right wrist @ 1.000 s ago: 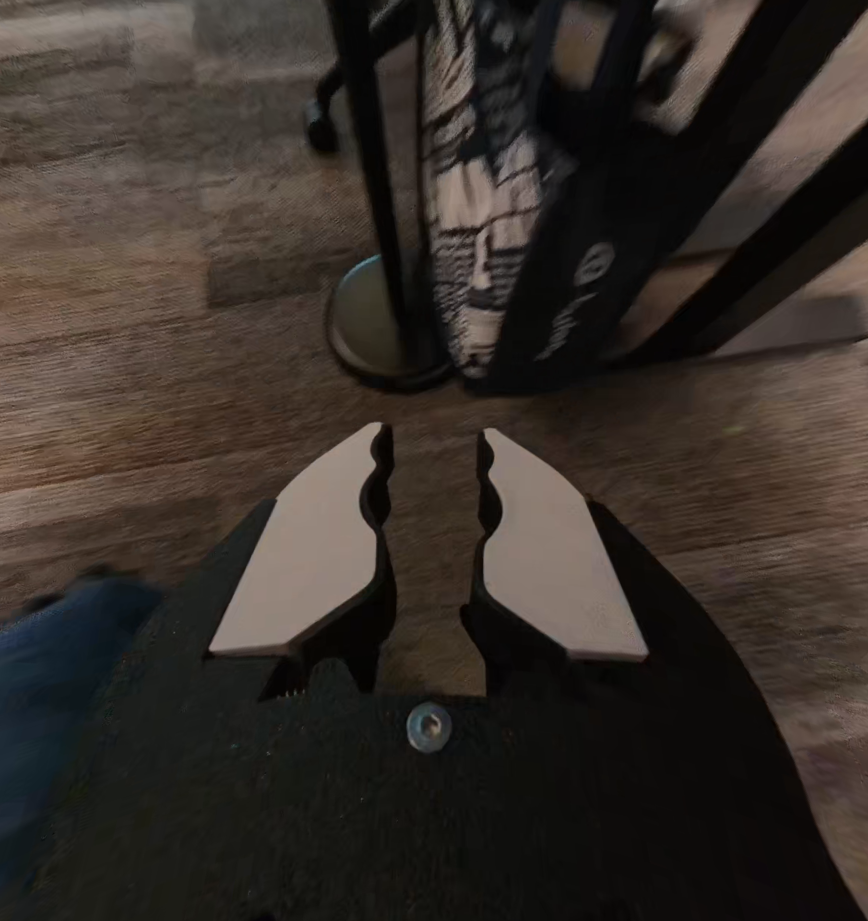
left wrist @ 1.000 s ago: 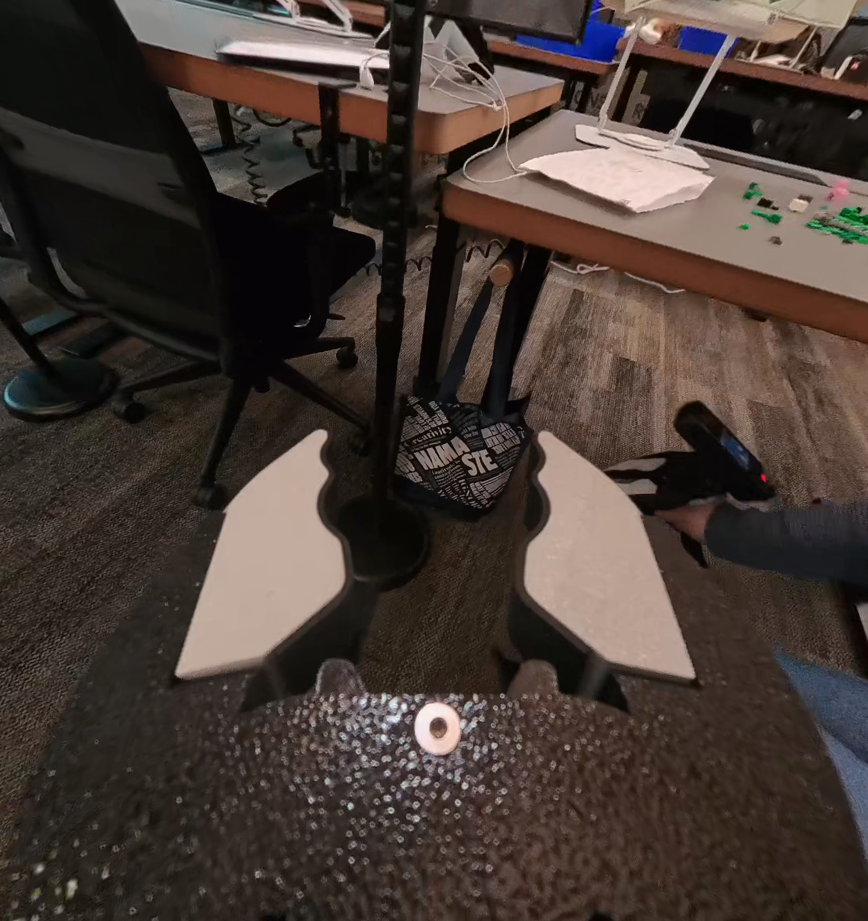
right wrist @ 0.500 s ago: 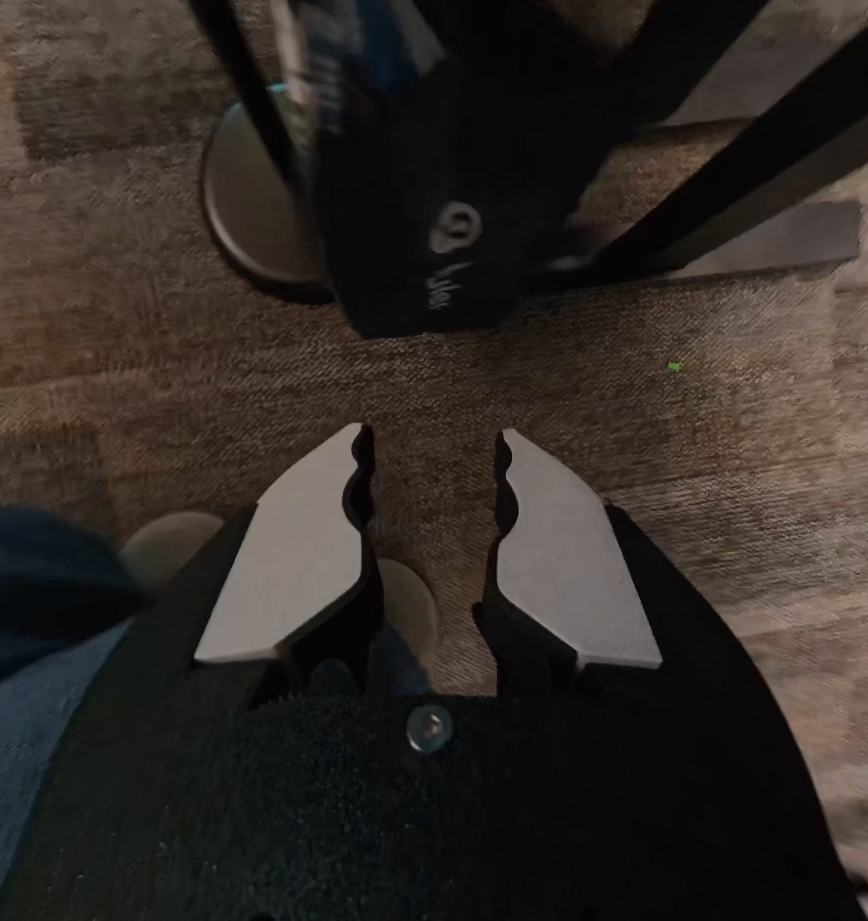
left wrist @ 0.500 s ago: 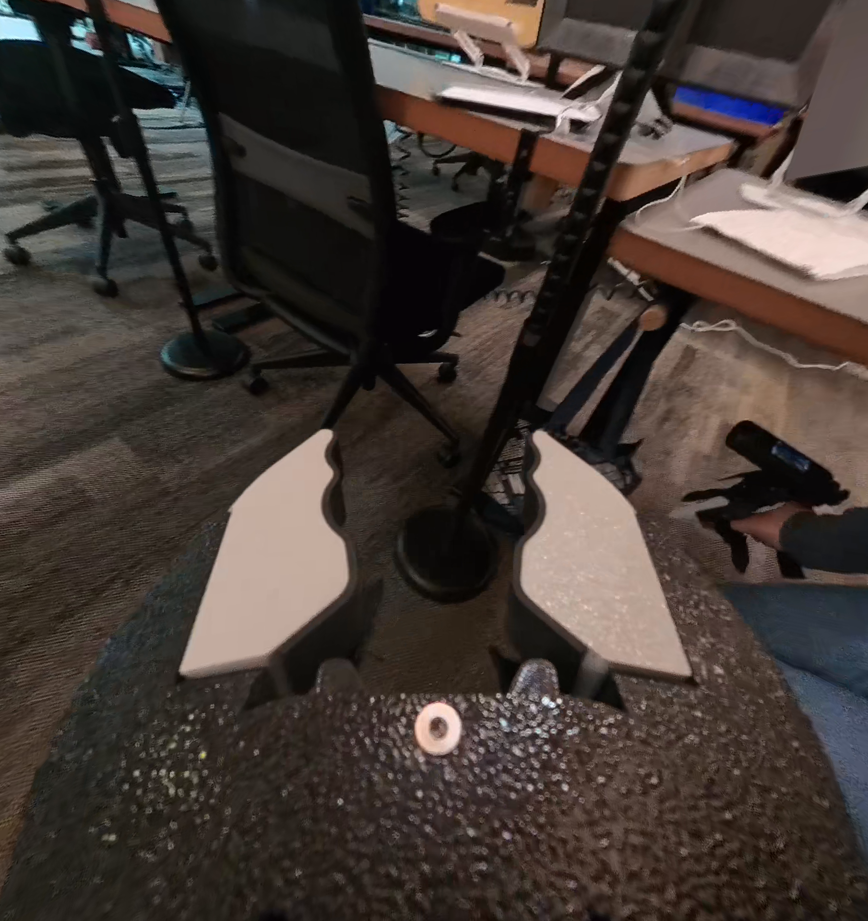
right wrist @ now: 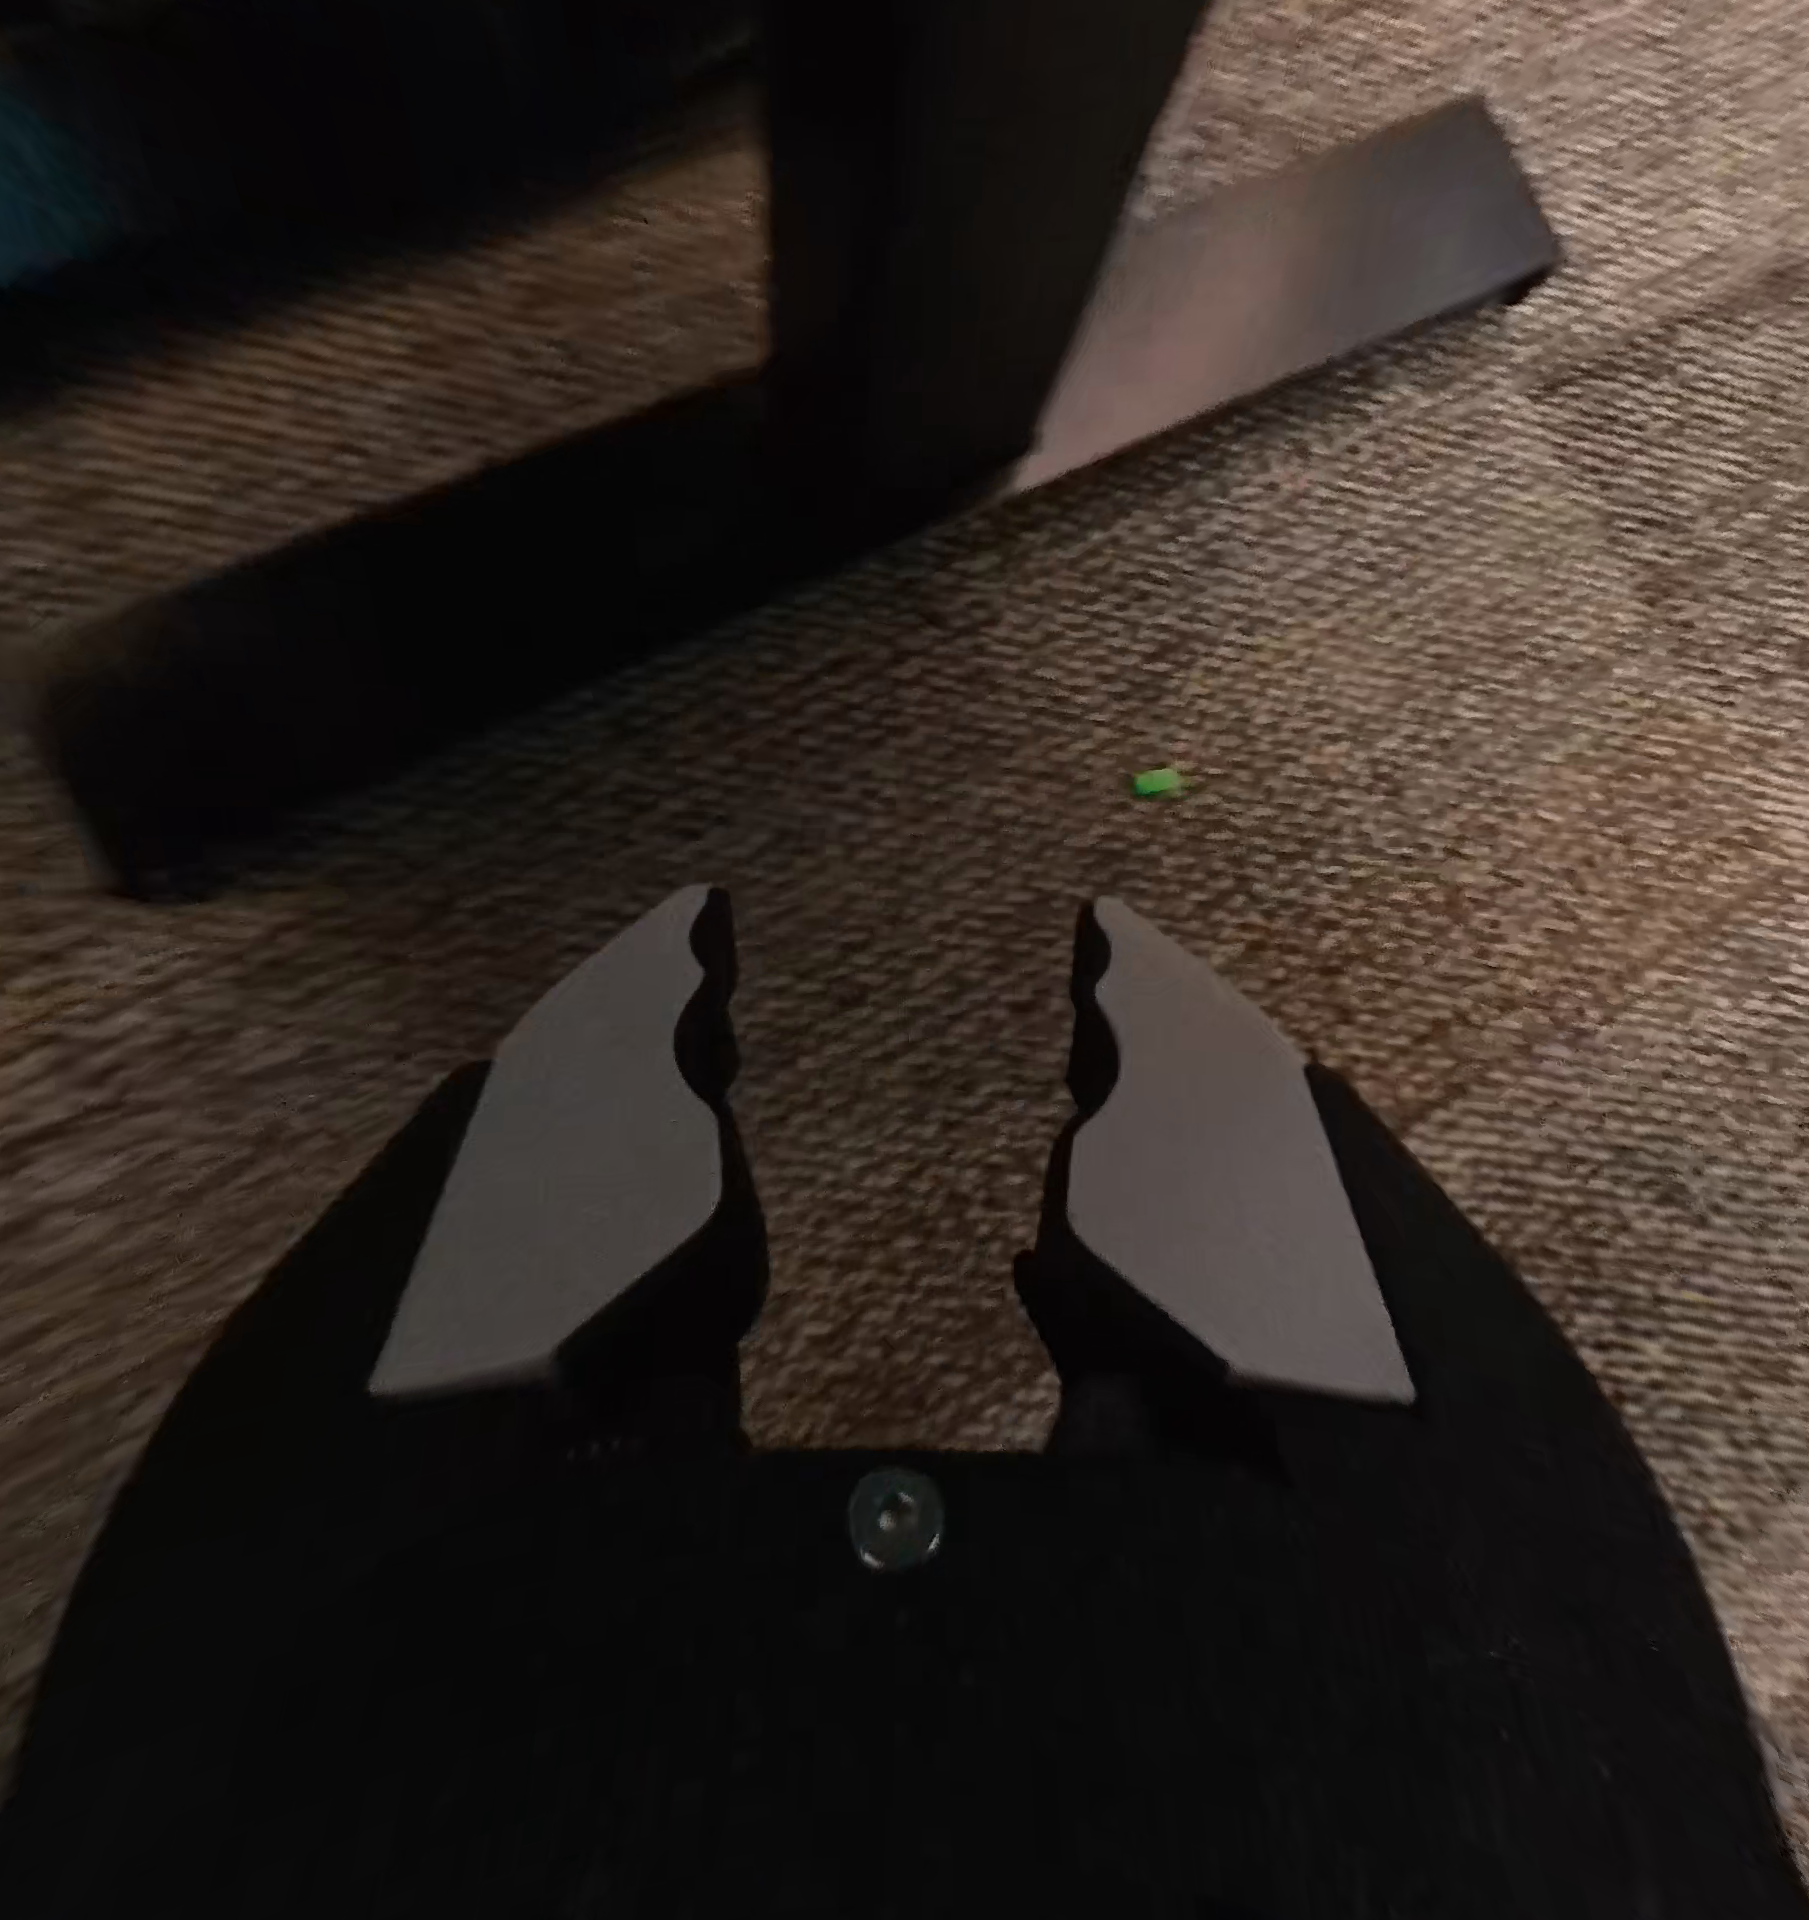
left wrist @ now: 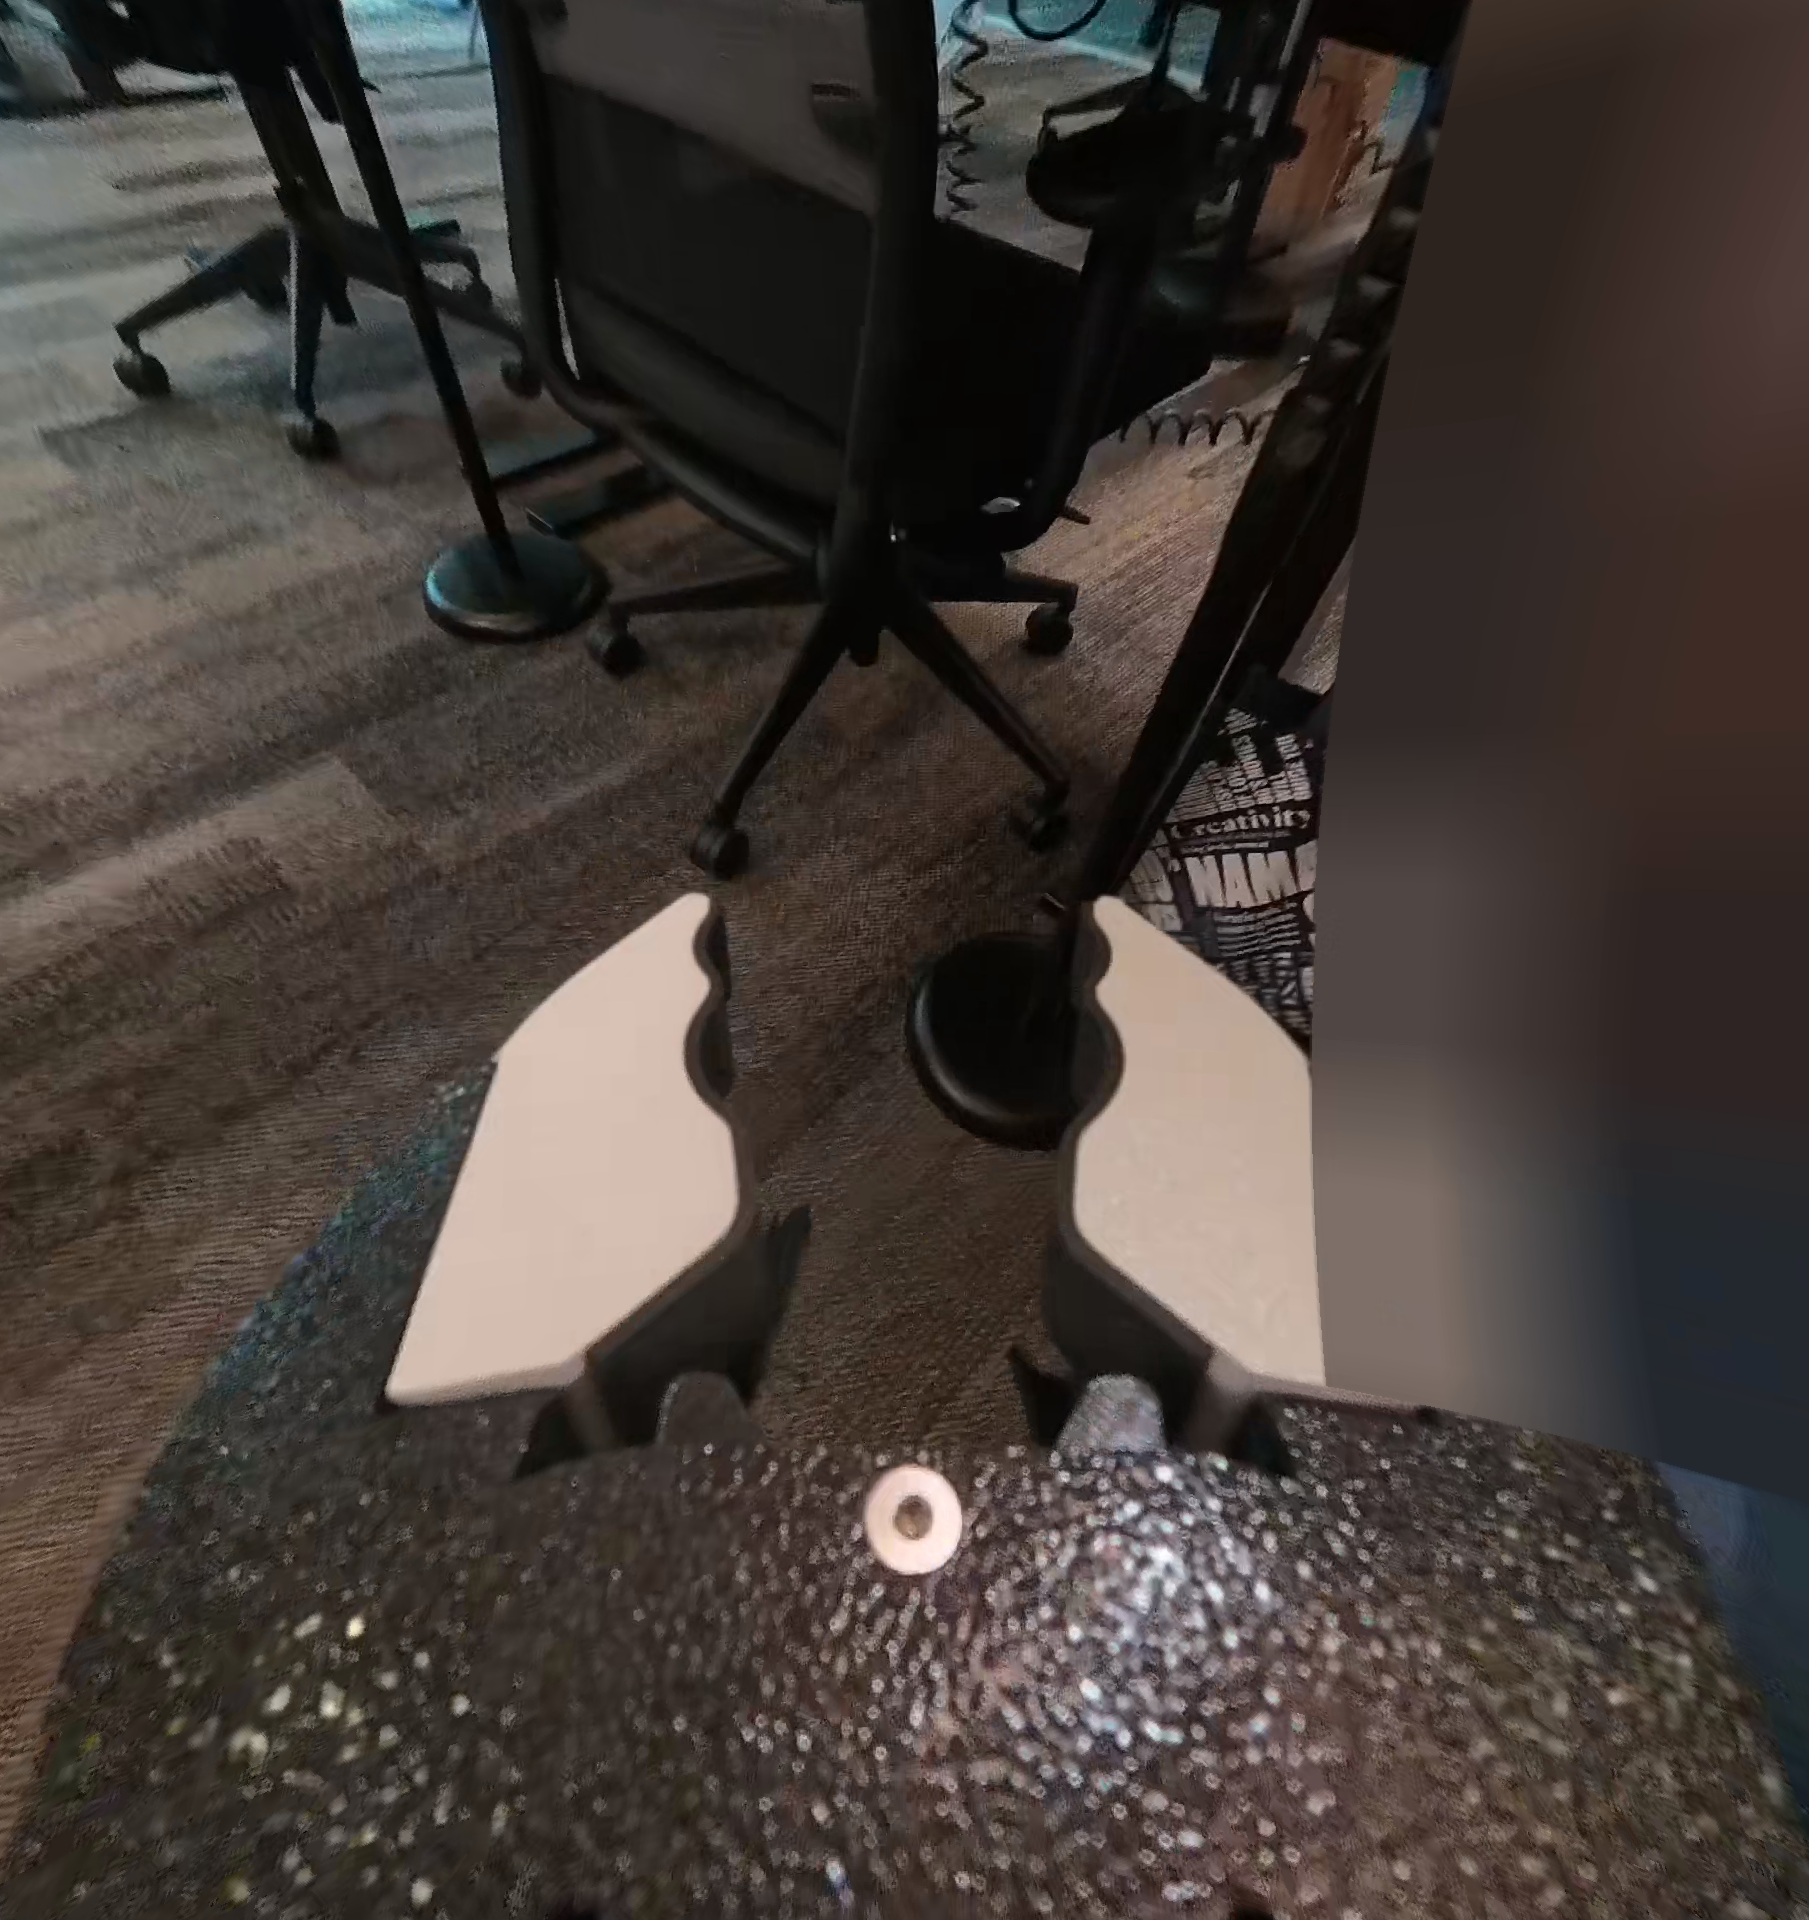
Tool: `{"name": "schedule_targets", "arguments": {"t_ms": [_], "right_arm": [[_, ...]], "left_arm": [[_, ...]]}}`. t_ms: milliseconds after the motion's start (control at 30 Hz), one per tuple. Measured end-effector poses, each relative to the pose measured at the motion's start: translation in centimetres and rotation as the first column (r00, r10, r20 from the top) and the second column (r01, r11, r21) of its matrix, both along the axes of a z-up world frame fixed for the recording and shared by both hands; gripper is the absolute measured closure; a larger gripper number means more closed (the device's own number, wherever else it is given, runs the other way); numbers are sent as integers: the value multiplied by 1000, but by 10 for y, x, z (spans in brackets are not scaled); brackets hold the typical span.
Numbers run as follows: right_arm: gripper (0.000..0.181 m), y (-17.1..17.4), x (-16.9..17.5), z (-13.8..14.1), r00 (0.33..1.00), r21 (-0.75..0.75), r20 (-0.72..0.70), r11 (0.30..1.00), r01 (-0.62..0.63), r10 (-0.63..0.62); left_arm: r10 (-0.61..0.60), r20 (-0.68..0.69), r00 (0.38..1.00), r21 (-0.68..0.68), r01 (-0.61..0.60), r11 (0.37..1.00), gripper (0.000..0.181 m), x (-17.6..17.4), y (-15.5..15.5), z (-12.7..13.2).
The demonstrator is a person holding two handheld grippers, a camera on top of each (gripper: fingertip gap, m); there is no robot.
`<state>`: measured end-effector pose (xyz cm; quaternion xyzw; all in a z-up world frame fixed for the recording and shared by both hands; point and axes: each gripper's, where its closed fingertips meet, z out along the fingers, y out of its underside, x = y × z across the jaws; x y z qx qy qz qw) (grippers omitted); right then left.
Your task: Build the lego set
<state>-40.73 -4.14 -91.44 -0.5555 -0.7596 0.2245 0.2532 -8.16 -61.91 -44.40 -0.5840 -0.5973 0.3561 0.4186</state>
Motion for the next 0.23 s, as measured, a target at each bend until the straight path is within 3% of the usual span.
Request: {"name": "schedule_targets", "arguments": {"t_ms": [33,233], "right_arm": [[121,11,-7,-8,1000,8,-4,1000,22,-22],[137,45,-48,-61,997,20,-9,997,71,-71]], "left_arm": [[9,9,1000,20,-10,1000,115,-5,2,-5],[90,-41,995,53,-88,995,116,-21,5,-23]]}}
